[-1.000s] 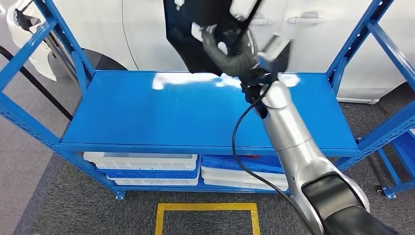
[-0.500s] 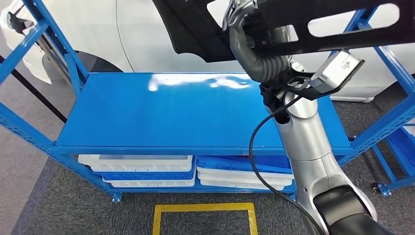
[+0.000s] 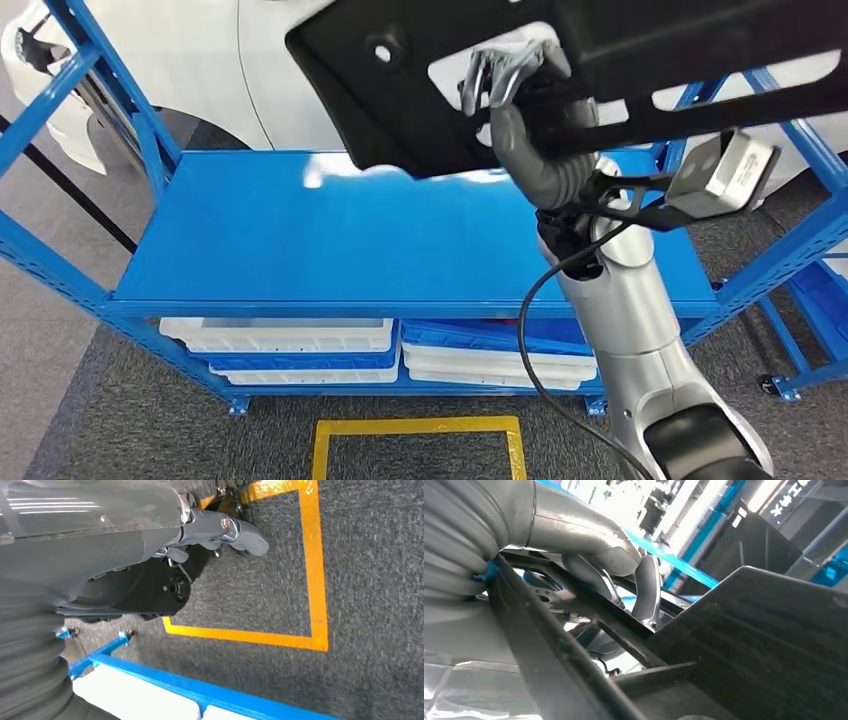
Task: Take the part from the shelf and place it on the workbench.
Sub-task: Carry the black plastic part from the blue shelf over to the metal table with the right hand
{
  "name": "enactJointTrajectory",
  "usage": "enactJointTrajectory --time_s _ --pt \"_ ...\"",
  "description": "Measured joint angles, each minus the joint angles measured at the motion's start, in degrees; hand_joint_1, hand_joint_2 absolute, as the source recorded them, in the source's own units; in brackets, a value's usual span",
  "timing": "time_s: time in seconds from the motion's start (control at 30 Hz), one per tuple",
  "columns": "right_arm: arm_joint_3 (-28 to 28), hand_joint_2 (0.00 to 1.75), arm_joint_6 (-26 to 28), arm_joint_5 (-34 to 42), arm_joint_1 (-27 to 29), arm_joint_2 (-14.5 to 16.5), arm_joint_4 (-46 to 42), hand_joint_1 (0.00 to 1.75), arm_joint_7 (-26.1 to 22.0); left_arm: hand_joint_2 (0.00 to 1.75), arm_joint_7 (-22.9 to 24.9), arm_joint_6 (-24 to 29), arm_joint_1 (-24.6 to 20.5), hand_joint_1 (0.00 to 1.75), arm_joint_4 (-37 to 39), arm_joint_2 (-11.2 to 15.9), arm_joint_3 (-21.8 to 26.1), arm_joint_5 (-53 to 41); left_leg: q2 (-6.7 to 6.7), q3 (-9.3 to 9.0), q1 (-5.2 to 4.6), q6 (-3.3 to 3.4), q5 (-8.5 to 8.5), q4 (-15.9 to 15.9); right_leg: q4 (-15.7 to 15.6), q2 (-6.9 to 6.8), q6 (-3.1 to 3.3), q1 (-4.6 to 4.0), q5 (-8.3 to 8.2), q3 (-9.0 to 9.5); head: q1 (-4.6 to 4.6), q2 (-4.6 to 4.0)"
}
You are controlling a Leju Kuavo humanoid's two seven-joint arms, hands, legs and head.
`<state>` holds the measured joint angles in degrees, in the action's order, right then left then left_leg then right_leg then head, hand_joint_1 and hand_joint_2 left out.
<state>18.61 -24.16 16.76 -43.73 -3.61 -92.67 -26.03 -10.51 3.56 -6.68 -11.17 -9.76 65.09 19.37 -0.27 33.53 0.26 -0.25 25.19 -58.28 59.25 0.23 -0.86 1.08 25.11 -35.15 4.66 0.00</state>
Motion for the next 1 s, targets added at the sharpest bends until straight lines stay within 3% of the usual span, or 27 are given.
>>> enactJointTrajectory --time_s 0.1,0.2,0.27,0.3,0.33,0.43,0.47,0.57,0.63,0.73,0.77,0.8,0.83,0.9,0.97,1.0 --pt "0.76 1.75 -0.73 -0.16 2.66 -0.34 -0.59 1.75 -0.29 1.75 -0.09 0.52 0.06 0.0 0.0 -0.01 0.13 0.01 0.12 0.31 0.25 -0.91 1.1 -1.12 -0.25 0.05 1.06 0.04 -0.13 0.1 0.0 0.0" --pt "1.99 1.75 -1.8 -0.83 7.52 -0.65 -1.03 1.75 -0.64 1.75 0.39 0.69 0.08 0.0 0.0 0.0 0.86 0.0 0.16 4.15 0.38 -1.41 6.01 -9.94 -0.36 -0.22 1.78 -0.05 -0.17 0.21 0.0 0.0" --pt "3.06 1.75 -1.88 -1.65 10.43 -0.79 -0.74 1.75 0.05 1.75 1.42 0.56 0.13 0.0 0.0 0.04 1.43 0.01 0.16 6.51 0.37 -1.43 7.9 -15.25 -0.29 -0.28 2.03 -0.25 -0.24 0.15 0.0 0.0" --pt "3.55 1.75 -1.44 -2.14 11.52 -0.82 -0.51 1.75 0.39 1.75 1.99 0.37 0.13 0.0 0.0 0.07 1.6 0.01 0.16 6.39 0.36 -1.3 7.39 -15.17 -0.25 -0.27 2.07 -0.34 -0.29 0.12 0.0 0.0" --pt "3.94 1.75 -0.67 -2.47 12.38 -0.86 -0.29 1.75 0.6 1.75 2.47 0.17 0.09 0.0 0.0 0.09 1.69 0.01 0.15 5.21 0.32 -1.04 5.91 -12.91 -0.21 -0.21 2.07 -0.43 -0.3 0.11 0.0 0.0" --pt "4.24 1.75 1.66 -2.64 13.97 -1.47 -0.3 1.75 0.89 1.75 3.37 -0.09 -0.17 0.0 -0.01 0.13 1.63 0.01 0.08 -0.11 -0.08 0.06 1.4 -2.52 -0.08 -0.17 1.73 -0.72 -0.44 -0.02 0.0 0.0" --pt "4.21 1.75 2.04 -2.57 14.53 -1.89 -0.56 1.75 0.93 1.75 3.7 -0.13 -0.23 0.0 -0.01 0.13 1.5 0.01 0.04 -0.8 -0.26 0.3 0.97 -0.96 -0.06 -0.2 1.47 -0.76 -0.56 -0.12 0.0 0.0" --pt "4.16 1.75 2.23 -2.33 16.25 -2.9 -1.5 1.75 1.05 1.75 4.76 -0.31 -0.12 0.0 -0.01 0.01 1.08 0.0 0.09 -0.67 -0.32 0.87 0.26 -0.06 -0.11 -0.21 0.47 -0.61 -0.94 -0.35 0.0 0.0" --pt "4.16 1.75 2.06 -2.17 16.58 -3.07 -1.96 1.75 1.34 1.75 5.15 -0.4 -0.16 0.0 0.0 -0.12 0.98 0.01 0.38 -0.36 -0.1 1.57 -0.75 0.73 2.02 -0.11 -0.17 -0.51 1.39 -1.29 0.0 0.0" --pt "4.16 1.75 2.02 -2.01 16.65 -3.11 -2.19 1.75 1.99 1.75 5.22 -0.54 -0.28 0.0 0.0 -0.26 0.91 0.0 0.66 1.01 -0.15 2.15 -2.0 0.9 11.8 -0.1 -0.87 -0.21 8.4 -4.48 0.0 0.0" --pt "4.16 1.75 2.02 -1.95 16.7 -3.13 -2.19 1.75 2.13 1.75 5.15 -0.58 -0.27 0.0 0.0 -0.28 0.9 0.0 0.67 1.6 -0.17 2.1 -2.38 0.78 14.26 -0.11 -1.07 -0.11 9.52 -4.93 0.0 0.0" --pt "4.15 1.75 2.01 -1.83 16.73 -3.16 -2.19 1.75 2.19 1.75 5.04 -0.62 -0.26 0.0 0.0 -0.29 0.9 0.01 0.67 2.25 -0.17 2.01 -2.77 0.61 14.64 -0.13 -1.23 0.03 9.41 -4.31 0.0 0.0" --pt "4.13 1.75 2.0 -1.68 16.72 -3.2 -2.19 1.75 2.2 1.75 4.91 -0.66 -0.26 0.0 0.0 -0.3 0.9 0.0 0.67 2.91 -0.14 1.87 -3.15 0.39 12.92 -0.16 -1.35 0.18 8.38 -2.62 0.0 0.0" --pt "4.04 1.75 1.99 -1.44 16.61 -3.23 -2.19 1.75 2.22 1.75 4.71 -0.75 -0.29 0.0 -0.01 -0.31 0.87 0.01 0.61 4.11 -0.12 1.4 -3.82 -0.17 5.42 -0.18 -1.38 0.45 6.04 2.72 0.0 0.0" --pt "3.83 1.75 2.06 -1.34 16.61 -3.24 -2.26 1.75 2.29 1.75 4.62 -0.91 -0.32 0.0 -0.02 -0.31 0.81 0.02 0.5 4.75 -0.18 0.72 -4.48 -0.51 0.59 0.06 -0.84 0.26 5.07 5.62 0.0 0.0" --pt "3.67 1.75 2.11 -1.32 16.64 -3.25 -2.29 1.75 2.34 1.75 4.6 -1.0 -0.32 0.0 -0.02 -0.32 0.78 0.02 0.45 4.92 -0.2 0.36 -4.92 -0.49 -0.05 0.2 -0.41 0.04 5.02 5.71 -0.01 0.0"
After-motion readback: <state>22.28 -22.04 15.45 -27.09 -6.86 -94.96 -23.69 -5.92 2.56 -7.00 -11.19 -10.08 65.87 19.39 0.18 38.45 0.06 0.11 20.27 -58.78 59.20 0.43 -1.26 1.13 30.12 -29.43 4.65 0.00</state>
